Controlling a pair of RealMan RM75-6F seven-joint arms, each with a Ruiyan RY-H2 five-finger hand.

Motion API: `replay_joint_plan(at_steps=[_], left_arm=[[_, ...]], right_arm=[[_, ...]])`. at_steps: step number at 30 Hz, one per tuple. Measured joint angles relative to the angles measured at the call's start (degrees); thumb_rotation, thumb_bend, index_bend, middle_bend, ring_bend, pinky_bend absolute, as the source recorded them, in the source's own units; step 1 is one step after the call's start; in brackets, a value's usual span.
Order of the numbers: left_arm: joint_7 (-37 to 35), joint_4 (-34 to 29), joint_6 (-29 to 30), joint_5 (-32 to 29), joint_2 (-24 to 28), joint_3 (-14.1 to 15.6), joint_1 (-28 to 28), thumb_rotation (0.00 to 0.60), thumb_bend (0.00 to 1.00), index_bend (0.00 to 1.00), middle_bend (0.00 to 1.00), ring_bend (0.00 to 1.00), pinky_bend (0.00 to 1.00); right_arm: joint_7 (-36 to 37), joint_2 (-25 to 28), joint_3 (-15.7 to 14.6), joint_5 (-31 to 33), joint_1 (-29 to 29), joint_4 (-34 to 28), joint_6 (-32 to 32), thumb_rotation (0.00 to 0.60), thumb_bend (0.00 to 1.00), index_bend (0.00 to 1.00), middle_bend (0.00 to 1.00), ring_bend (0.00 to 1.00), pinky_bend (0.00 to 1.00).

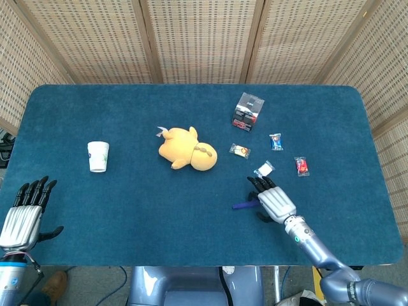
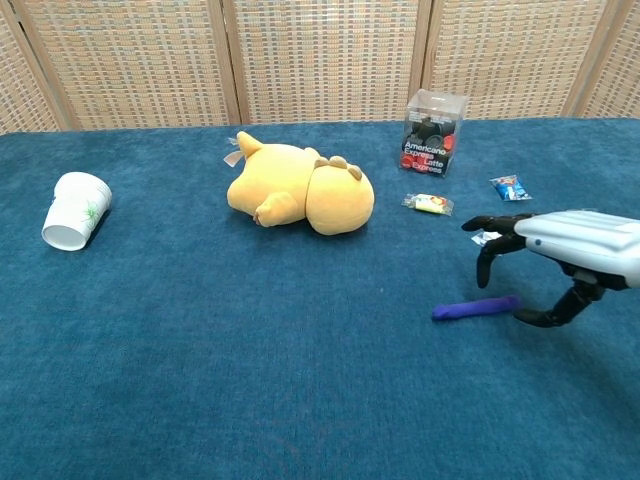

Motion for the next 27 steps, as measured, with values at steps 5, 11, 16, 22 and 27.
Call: replay_joint_plan(at_steps=[5,11,16,22,27], left_arm=[[0.69,0.23,-0.55,-0.58,-0.29,0.08,-0.30,0.600,0.00,0.00,0.00,0.00,0.00],[0.44,0.26,-0.53,-0.68,-0.16,0.13,-0.33,0.600,0.00,0.00,0.00,0.00,0.00],[0.24,0.18,-0.62,-0.67,-0.06,0.18,-0.44,0.600,0.00,0.00,0.00,0.00,0.00],[-0.23,0.15,-0.76,-0.71,0.20,0.21,-0.55,0.600,0.00,0.00,0.00,0.00,0.00],[-0.41,0.18,-0.81,-0.76,0.31,0.28,-0.60,0.600,0.00,0.00,0.00,0.00,0.00]], right_arm=[[-1.77,-2.29,0.56,2.35,1.27,1.72,-0.86,0.600,0.51,0.43,0.01,0.00,0.00],[-2.97,-4.80,0.57,4.55,1.93,3.42,-1.24,0.600,0.51,0.45,0.01,0.00,0.00],[-4.04,-6.89,0.65,5.69,2.50,5.18,-1.01,0.600,0.51,0.48,0.01,0.00,0.00],[-4.60,-8.33,0.43,6.26,2.80,6.50,-0.13,0.600,0.51,0.51,0.02,0.00,0.00],[-4.69,-8.85,0.43,6.58,3.00,7.10,0.45,0.600,0.51,0.52,0.02,0.00,0.00]])
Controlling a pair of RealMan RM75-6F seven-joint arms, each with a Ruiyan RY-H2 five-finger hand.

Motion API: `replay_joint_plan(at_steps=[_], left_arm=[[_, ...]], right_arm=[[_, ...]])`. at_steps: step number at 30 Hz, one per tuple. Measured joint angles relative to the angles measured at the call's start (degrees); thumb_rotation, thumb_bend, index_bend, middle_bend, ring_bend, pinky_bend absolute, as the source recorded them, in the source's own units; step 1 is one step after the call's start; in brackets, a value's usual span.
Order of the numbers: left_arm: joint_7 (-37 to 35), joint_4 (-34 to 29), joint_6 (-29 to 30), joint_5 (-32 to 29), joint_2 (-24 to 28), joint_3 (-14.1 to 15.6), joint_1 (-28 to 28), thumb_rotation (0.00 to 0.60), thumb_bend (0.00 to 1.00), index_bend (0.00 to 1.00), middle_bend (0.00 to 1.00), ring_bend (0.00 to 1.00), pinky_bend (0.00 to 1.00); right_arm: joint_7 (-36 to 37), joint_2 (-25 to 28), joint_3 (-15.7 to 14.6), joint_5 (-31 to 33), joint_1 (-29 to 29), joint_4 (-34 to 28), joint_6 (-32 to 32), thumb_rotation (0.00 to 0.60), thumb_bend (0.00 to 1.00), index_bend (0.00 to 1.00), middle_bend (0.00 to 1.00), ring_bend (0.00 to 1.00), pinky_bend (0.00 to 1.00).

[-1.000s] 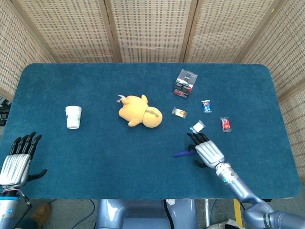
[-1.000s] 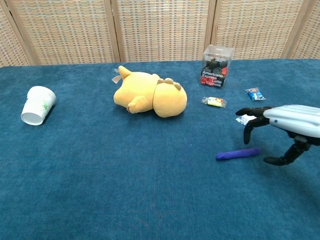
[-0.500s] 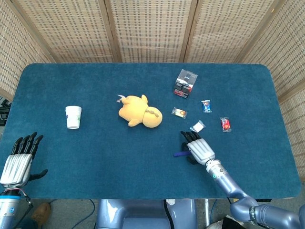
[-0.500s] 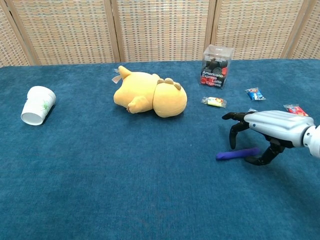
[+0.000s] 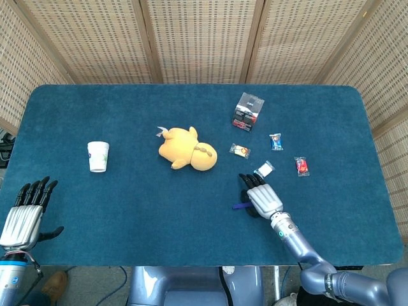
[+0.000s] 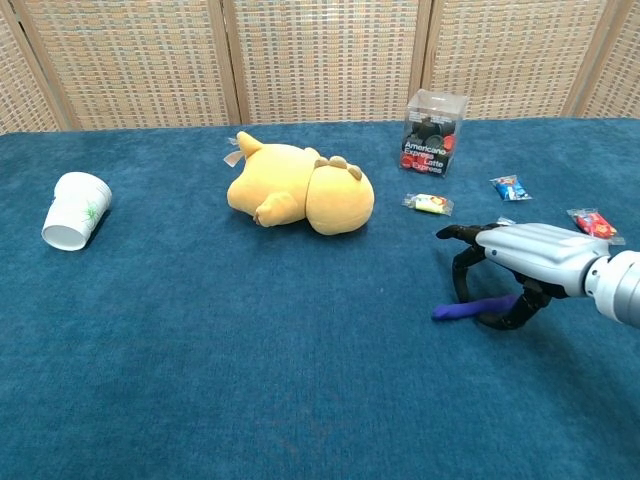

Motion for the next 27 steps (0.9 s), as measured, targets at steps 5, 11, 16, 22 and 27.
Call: replay_joint_plan(at_steps=[5,11,16,22,27], left_arm=[[0.06,0.01,-0.04,-0.06,-0.04,0.08,-0.06,0.600,0.00,0.00,0.00,0.00,0.00],[0.05,-0.03,-0.01,-0.08,-0.01,0.15,-0.07,0.600,0.00,0.00,0.00,0.00,0.00],[-0.30,-0.01,-0.08,-0.24,0.15,0.11,-0.12,0.600,0.00,0.00,0.00,0.00,0.00],[-1.02,0.02,-0.28,-0.35,0.45,0.04,-0.24,0.600,0.00,0.00,0.00,0.00,0.00],[-1.72,0.18,-0.68,-0.66,0.79,-0.29,-0.58,0.600,0.00,0.00,0.00,0.00,0.00]], right_arm=[[0.05,-0.12,-0.04,0.53,0.15,0.36,0.21,0.600,0.53,0.55,0.03,0.00,0.00],[0.14,-0.52,-0.26,1.04,0.40,0.90,0.12,0.600,0.54,0.58,0.07,0.00,0.00],[0.67,-0.37,-0.10,1.61,0.67,0.19,-0.28,0.600,0.56,0.58,0.07,0.00,0.00],[1.22,0.40,0.51,1.92,1.06,-2.20,-0.20,0.600,0.59,0.58,0.07,0.00,0.00],[2.16,1.84,1.91,3.11,1.59,-6.03,-0.43,0.600,0.59,0.58,0.07,0.00,0.00]])
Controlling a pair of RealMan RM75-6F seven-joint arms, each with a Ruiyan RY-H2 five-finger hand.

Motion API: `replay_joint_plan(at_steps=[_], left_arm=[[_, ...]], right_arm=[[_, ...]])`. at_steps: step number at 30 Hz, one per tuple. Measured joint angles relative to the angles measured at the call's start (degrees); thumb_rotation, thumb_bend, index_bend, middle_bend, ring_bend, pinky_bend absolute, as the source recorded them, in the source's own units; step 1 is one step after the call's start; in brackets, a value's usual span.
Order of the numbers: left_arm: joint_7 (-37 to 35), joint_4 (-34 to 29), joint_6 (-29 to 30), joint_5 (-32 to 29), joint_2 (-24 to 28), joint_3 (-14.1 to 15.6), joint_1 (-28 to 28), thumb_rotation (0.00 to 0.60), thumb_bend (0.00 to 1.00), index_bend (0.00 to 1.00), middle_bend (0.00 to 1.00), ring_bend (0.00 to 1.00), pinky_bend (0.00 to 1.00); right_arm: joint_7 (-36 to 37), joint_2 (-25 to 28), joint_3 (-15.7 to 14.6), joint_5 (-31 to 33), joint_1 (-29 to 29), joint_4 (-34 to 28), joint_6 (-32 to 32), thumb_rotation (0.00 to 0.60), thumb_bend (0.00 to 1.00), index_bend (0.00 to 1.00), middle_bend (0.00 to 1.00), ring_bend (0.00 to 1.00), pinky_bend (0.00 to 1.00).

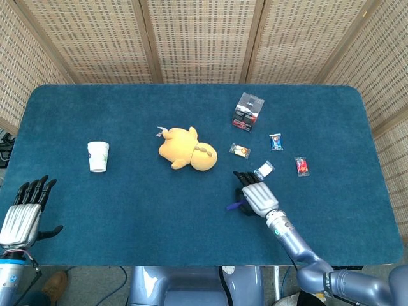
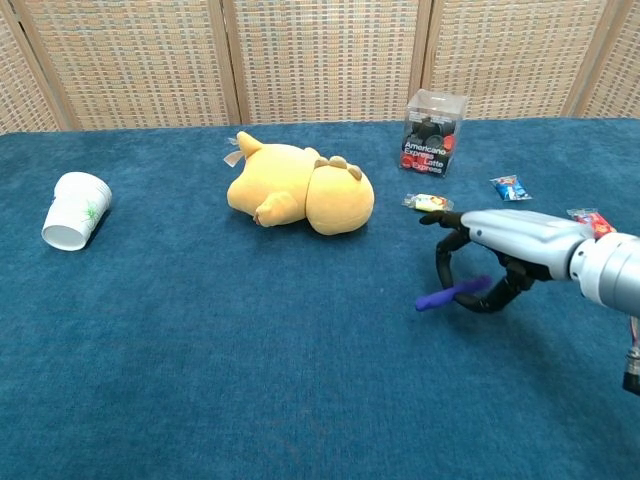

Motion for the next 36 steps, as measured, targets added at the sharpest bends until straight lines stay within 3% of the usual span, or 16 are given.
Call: replay_joint_plan(at_steps=[12,22,31,36], left_arm=[[-1.87,2.26,-3.63,-0.03,1.75,-2.25,-3.81,0.600,0.00,0.00,0.00,0.00,0.00],[-1.78,4.48,-8.31,3.24,2.00,-5.41,-10.91,0.600,0.00,0.01,0.00,0.00,0.00],[-4.34,9.17,-12.09,11.03,-2.18,-8.62,-20.74,0.600,0.00,0.24,0.00,0.00,0.00],[-5.16,10.83,-15.37,12.22,-6.25,-9.84,-26.10,0.600,0.02,0.34,0.00,0.00,0.00]], right_arm=[[0.73,3.95,6.80,12.86,3.66,-10.21,-3.24,0.600,0.59,0.58,0.09,0.00,0.00],[-0.28,4.12,14.24,34.06,11.69,-15.82,-4.56,0.600,0.60,0.59,0.10,0.00,0.00],[-1.19,3.20,18.97,50.93,20.94,-17.30,-2.26,0.600,0.60,0.59,0.10,0.00,0.00],[-1.57,2.66,19.33,54.60,24.11,-17.22,-0.42,0.600,0.60,0.59,0.10,0.00,0.00]])
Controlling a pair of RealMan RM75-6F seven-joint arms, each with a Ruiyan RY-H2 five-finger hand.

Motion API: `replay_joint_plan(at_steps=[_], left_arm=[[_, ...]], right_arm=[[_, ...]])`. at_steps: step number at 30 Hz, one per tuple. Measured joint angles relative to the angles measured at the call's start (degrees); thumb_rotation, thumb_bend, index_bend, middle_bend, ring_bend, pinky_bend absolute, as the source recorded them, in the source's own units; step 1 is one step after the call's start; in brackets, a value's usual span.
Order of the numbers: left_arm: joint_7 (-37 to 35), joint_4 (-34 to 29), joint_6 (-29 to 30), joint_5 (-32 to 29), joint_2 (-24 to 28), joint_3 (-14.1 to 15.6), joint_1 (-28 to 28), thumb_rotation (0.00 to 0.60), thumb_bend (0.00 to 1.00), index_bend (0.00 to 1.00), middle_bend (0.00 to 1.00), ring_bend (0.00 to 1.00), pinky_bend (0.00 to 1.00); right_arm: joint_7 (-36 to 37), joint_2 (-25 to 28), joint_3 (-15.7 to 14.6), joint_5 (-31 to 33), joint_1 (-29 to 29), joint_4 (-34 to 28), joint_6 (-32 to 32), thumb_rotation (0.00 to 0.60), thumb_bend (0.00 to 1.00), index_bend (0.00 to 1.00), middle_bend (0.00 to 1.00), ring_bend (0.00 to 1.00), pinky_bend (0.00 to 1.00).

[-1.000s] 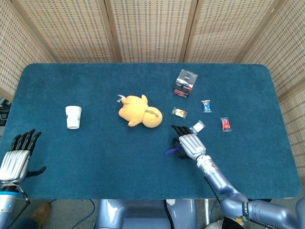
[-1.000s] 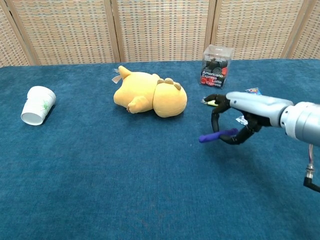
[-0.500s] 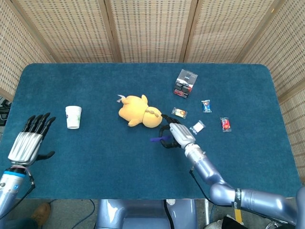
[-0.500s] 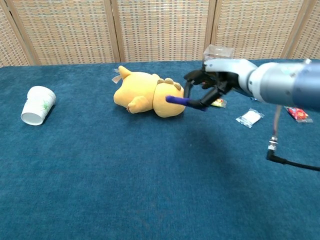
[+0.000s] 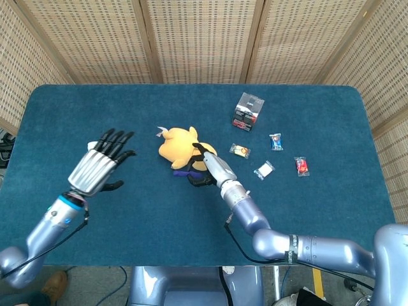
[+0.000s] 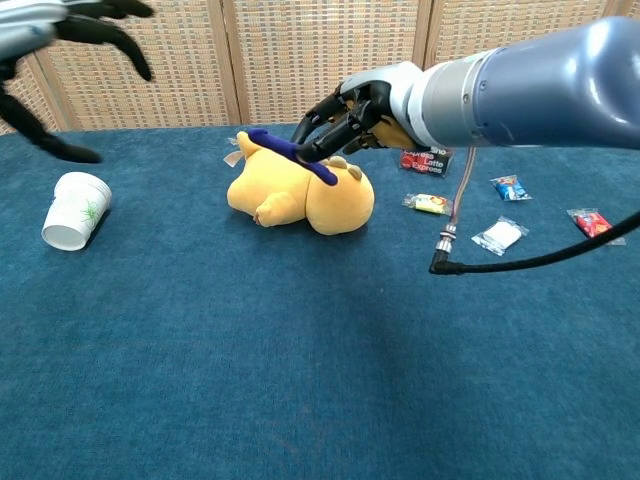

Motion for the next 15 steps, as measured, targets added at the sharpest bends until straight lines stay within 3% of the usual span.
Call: replay_joint_plan(at_steps=[11,15], left_arm=[[2.68,3.78,-3.02,-0.73,-12.12,-2.37,-8.47,0.600,0.13,0.47,0.00,0.00,0.00],[5.25,4.69,-4.19,-2.38,-14.25,-2.73,-10.35,0.600,0.15,0.47,0.00,0.00,0.00]], right_arm=[[1.95,-0.17,-1.79,-0.20,0.35,0.01,1.01,0.600,0.61,0.59,0.10,0.00,0.00],[2.87,-0.02,-2.14,-0.77,0.16,-0.18,0.85,0.600,0.61,0.60,0.11,0.00,0.00]])
